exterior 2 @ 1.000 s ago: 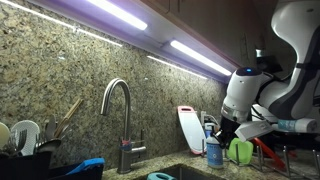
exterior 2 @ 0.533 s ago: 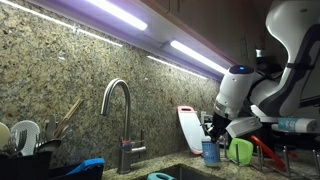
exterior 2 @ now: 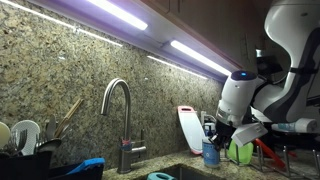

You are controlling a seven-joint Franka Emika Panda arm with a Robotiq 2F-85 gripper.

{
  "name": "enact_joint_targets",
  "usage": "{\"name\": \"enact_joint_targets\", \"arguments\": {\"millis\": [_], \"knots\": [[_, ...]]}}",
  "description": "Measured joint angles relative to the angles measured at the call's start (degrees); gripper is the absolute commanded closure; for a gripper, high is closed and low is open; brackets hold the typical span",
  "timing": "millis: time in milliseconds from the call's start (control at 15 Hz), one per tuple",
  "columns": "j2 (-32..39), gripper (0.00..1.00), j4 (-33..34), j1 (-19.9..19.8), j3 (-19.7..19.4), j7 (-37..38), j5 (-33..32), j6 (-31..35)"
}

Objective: Put the empty container in the sink, push the soap bottle to the wall and bring the dish reck closer to the sink

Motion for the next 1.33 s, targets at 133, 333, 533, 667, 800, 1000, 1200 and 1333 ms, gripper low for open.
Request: {"name": "enact_joint_targets", "arguments": {"millis": [133,333,533,667,800,1000,1200,1333], "knots": [[-0.02,0.99,-1.12,0.54,-0.54,0.06,-1.5,0.11],[-0.16,0.99,-2.43,2.52,-3.6,1.37,-5.2,1.11],[-0.35,0.99,-3.25,4.13,-7.2,3.58,-8.12,3.2],[-0.48,0.99,-3.58,4.28,-8.31,3.65,-8.63,4.29],[-0.58,0.99,-3.8,4.29,-8.41,3.65,-8.64,4.35],[-0.54,1.0,-3.85,4.33,-8.36,3.64,-8.61,4.36],[-0.34,1.0,-3.66,4.35,-8.15,3.64,-8.35,4.36],[-0.31,1.0,-3.33,4.35,-8.15,3.64,-7.96,4.34]]}}
